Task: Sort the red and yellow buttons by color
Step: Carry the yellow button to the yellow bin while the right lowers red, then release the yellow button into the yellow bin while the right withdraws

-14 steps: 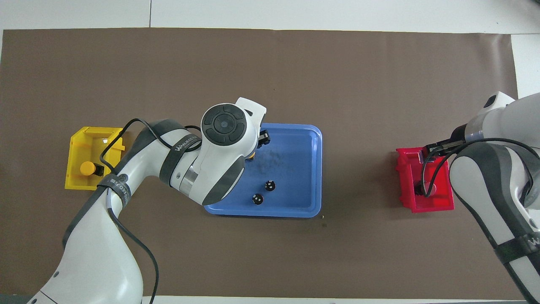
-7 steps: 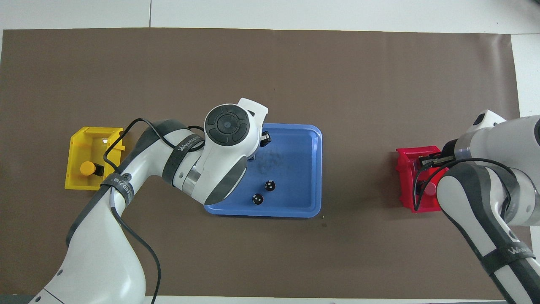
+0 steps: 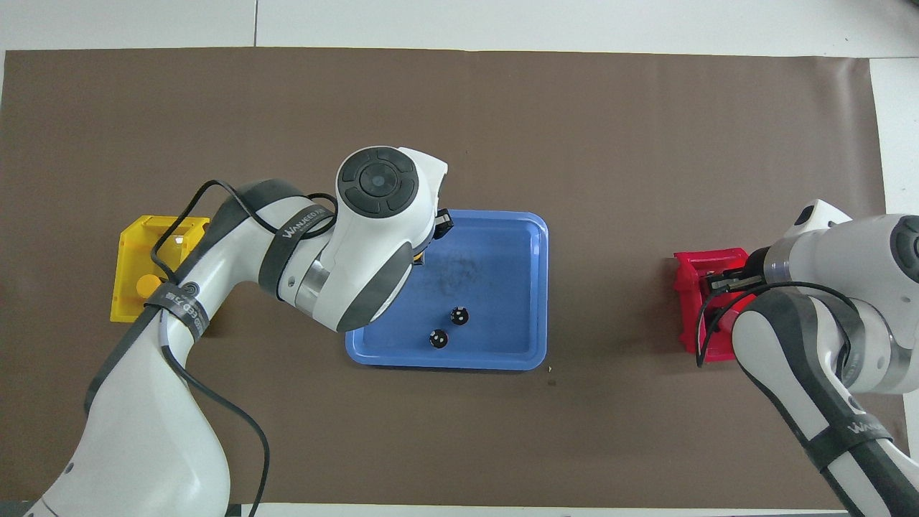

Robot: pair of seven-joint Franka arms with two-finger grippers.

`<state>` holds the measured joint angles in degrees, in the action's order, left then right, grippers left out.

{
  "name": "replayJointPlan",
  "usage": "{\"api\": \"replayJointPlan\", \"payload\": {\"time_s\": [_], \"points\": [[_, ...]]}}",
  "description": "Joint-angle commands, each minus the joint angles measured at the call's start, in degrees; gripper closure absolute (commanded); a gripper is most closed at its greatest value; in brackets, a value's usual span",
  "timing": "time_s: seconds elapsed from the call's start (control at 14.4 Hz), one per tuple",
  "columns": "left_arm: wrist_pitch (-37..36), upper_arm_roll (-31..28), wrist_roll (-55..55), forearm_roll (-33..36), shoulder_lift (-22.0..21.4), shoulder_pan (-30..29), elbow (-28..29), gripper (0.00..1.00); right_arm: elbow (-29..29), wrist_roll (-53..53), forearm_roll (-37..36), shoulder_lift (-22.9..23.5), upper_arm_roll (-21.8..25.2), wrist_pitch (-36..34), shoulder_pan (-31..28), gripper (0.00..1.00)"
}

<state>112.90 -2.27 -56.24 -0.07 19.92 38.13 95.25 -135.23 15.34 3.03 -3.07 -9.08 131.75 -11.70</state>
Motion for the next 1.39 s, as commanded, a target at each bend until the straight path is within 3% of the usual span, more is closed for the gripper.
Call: {"api": "replayJointPlan", "payload": {"time_s": [0.0, 0.07, 0.14, 0.21, 0.28, 0.49, 0.83, 1.04, 1.32], "points": [[-6.01, -0.11, 6.28, 1.04, -2.60, -6.47, -1.47, 0.98, -1.70, 2.67, 1.02, -0.97, -0.33, 1.31, -0.87, 0.64], [-7.25, -0.11, 9.28, 1.04, -3.91, -8.58, -1.30, 0.98, -1.70, 2.67, 1.02, -0.97, -0.33, 1.32, -0.87, 0.55], [-8.30, -0.11, 12.70, 1.04, -5.14, -11.12, -1.04, 0.98, -1.70, 2.67, 1.02, -0.97, -0.33, 1.32, -0.87, 0.38], [-9.97, -0.11, 16.65, 1.04, -6.20, -13.76, -1.03, 0.98, -1.70, 2.67, 1.02, -0.97, -0.33, 1.32, -0.96, 0.28], [-11.20, -0.11, 20.86, 1.04, -6.90, -15.96, -1.21, 0.98, -1.70, 2.76, 1.02, -0.97, -0.33, 1.32, -0.96, 0.24], [-11.92, -0.89, 29.14, 1.04, -7.00, -20.28, -1.39, 0.98, -1.27, 3.37, 1.02, -0.88, -0.33, 1.14, -1.58, 0.24], [-10.60, -10.46, 48.14, 0.95, -6.91, -22.92, -0.34, 0.98, 5.57, 4.35, 0.93, 0.61, -0.24, -6.04, -1.66, 0.23], [-8.32, -12.32, 50.79, 0.86, -7.17, -23.27, 1.68, 0.98, 11.11, 3.64, 0.93, 0.70, -0.33, -12.20, -1.58, 0.23], [-7.18, -13.73, 46.32, -0.81, -9.45, -23.28, 6.77, 0.98, 21.21, -2.23, 0.93, 0.61, -0.33, -23.18, -0.87, 0.20]]}}
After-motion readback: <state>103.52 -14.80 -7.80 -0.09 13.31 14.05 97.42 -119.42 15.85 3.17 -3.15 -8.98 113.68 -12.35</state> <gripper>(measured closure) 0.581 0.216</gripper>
